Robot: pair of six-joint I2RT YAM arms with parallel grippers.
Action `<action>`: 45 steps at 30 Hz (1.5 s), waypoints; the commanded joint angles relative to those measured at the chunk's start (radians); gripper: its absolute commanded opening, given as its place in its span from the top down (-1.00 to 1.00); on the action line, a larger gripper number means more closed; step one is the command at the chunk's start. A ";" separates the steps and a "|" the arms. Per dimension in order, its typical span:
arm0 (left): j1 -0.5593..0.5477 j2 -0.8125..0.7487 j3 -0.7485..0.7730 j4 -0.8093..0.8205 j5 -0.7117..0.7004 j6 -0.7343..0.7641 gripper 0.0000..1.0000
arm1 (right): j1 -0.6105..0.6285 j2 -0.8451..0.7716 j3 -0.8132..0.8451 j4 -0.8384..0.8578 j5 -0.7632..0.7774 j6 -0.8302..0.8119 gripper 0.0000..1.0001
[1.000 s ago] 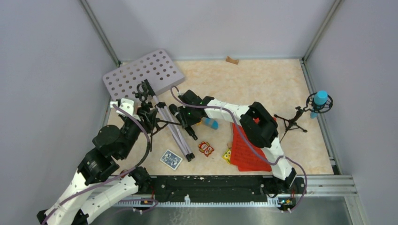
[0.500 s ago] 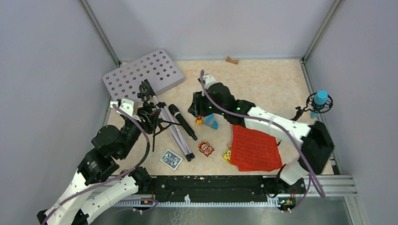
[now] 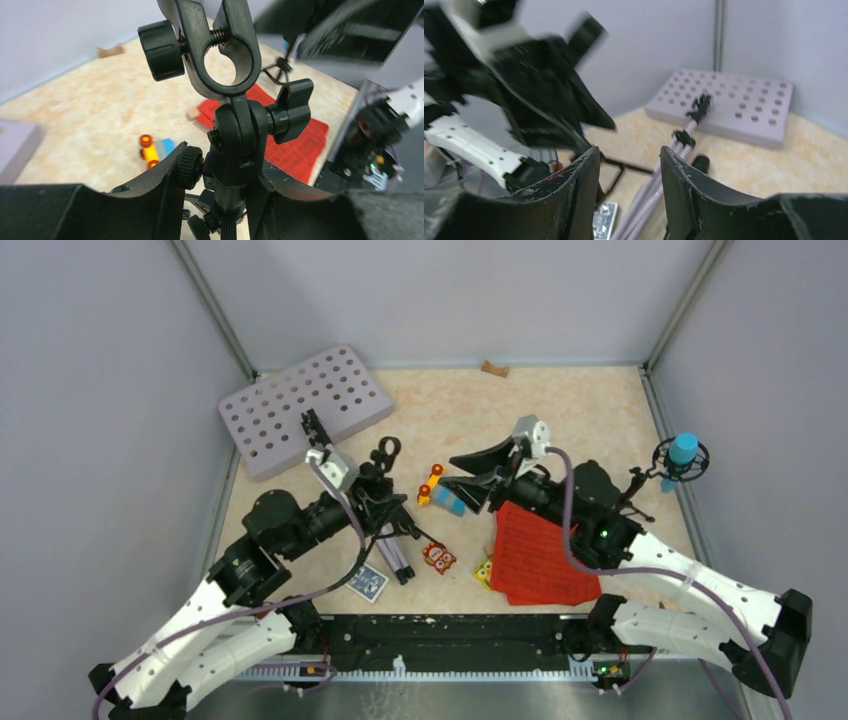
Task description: Pack up the instrument practice props
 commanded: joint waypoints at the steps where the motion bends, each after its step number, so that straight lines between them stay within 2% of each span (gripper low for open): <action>1: 0.002 0.060 -0.020 0.228 0.247 0.012 1.00 | 0.010 -0.047 0.021 0.157 -0.137 0.007 0.05; 5: 0.001 0.127 -0.021 0.298 0.340 0.018 1.00 | 0.027 -0.035 0.032 0.156 -0.186 0.015 0.06; 8: 0.001 0.158 -0.038 0.329 0.384 0.068 1.00 | 0.027 -0.037 0.020 0.200 -0.105 0.104 0.06; 11: 0.001 0.162 -0.089 0.398 0.364 0.094 1.00 | 0.027 -0.031 0.011 0.239 -0.001 0.254 0.05; 15: 0.001 0.167 -0.146 0.486 0.306 0.148 1.00 | 0.027 0.005 0.028 0.195 0.124 0.481 0.03; 20: 0.001 0.207 -0.151 0.514 0.264 0.166 1.00 | 0.027 0.058 0.038 0.186 0.135 0.641 0.03; 24: 0.001 0.224 -0.161 0.555 0.239 0.169 1.00 | 0.029 0.096 0.063 0.132 0.131 0.684 0.04; 29: 0.002 0.252 -0.159 0.567 0.233 0.179 1.00 | 0.028 0.127 0.065 0.147 0.124 0.704 0.42; 30: 0.001 0.255 -0.160 0.568 0.234 0.179 1.00 | 0.028 0.133 0.067 0.153 0.124 0.706 0.55; 32: 0.001 0.262 -0.158 0.562 0.234 0.180 1.00 | 0.029 0.144 0.071 0.159 0.130 0.716 0.96; 34: 0.001 0.263 -0.156 0.542 0.225 0.179 0.99 | 0.028 0.152 0.078 0.154 0.143 0.723 1.00; 36: 0.001 0.256 -0.153 0.515 0.180 0.162 0.79 | 0.028 0.157 0.086 0.147 0.165 0.735 1.00; 38: 0.002 0.241 -0.155 0.487 0.132 0.151 0.39 | 0.028 0.160 0.094 0.134 0.196 0.758 1.00; 40: 0.002 0.217 -0.165 0.468 0.083 0.148 -0.14 | 0.028 0.167 0.119 0.104 0.234 0.772 1.00; 42: 0.001 0.188 -0.175 0.443 0.034 0.145 -0.57 | 0.027 0.177 0.158 0.054 0.270 0.781 1.00; 43: 0.001 0.168 -0.178 0.430 0.014 0.144 -0.91 | 0.025 0.186 0.185 0.029 0.288 0.780 1.00; 45: 0.001 0.138 -0.174 0.383 -0.020 0.144 -0.97 | 0.006 0.205 0.239 -0.022 0.302 0.767 1.00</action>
